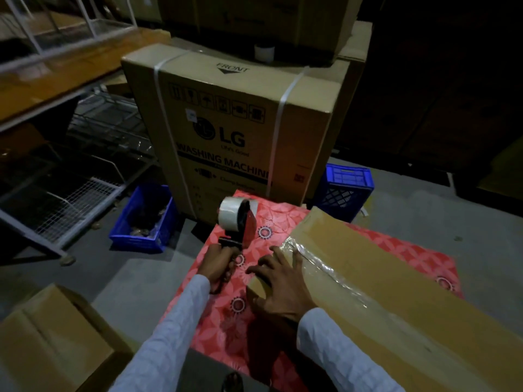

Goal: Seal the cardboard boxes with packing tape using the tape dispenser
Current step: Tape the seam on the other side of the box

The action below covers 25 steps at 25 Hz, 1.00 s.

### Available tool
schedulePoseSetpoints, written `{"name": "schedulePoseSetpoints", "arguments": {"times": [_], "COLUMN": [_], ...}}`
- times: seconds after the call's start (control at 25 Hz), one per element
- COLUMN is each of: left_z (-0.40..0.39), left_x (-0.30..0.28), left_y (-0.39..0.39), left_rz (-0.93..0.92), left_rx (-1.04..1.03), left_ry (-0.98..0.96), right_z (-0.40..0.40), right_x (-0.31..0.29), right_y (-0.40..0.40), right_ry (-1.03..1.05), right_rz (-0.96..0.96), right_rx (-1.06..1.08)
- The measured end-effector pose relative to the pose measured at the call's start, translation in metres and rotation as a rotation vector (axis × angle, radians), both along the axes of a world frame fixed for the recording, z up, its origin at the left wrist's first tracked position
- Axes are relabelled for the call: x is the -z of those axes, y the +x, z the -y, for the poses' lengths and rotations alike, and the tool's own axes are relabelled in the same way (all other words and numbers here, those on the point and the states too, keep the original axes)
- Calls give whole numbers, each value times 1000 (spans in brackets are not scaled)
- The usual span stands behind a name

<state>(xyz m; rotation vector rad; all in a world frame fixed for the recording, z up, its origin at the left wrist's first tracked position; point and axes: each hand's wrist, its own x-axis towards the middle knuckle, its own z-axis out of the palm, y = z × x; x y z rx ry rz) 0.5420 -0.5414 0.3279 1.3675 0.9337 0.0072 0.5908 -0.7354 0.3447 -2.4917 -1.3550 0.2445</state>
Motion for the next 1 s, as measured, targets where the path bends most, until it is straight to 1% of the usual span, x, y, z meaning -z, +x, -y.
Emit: {"name": "schedulePoseSetpoints", "arguments": {"times": [0.04,0.08,0.12,0.16,0.2,0.24,0.28,0.36,0.4,0.48,0.64,0.84,1.0], "left_z": [0,2,4,6,9,12,16,23,26,34,50,64,72], "left_x": [-13,-28,-40,-51,-58,-62,-64,-66,-67,-70,-77,-83,-83], "left_y": [3,4,4,4,3,4,4,8,10,14,19,16,17], "left_rz": [41,85,133,188,243,300,353,441,474,508,534,522,545], "left_rx": [3,17,37,66,93,115,141,200,235,294,366,394,413], "left_ry": [-60,-124,-193,-265,-343,-425,-512,-660,-704,-740,-737,-677,-596], "right_z": [2,6,9,13,16,18,19,18,18,19,25,27,30], "right_x": [-1,-5,-13,-22,-33,-46,-58,-73,-78,-86,-105,-116,-114], "right_y": [4,10,18,26,34,41,46,57,61,68,73,79,84], "right_ry": [69,213,393,564,699,764,778,711,690,722,867,887,994], "right_rz": [-94,-266,-479,-630,-709,-759,-836,-1032,-1117,-1234,-1309,-1446,-1608], "right_rx": [19,66,137,229,337,431,507,578,569,533,553,728,810]}}
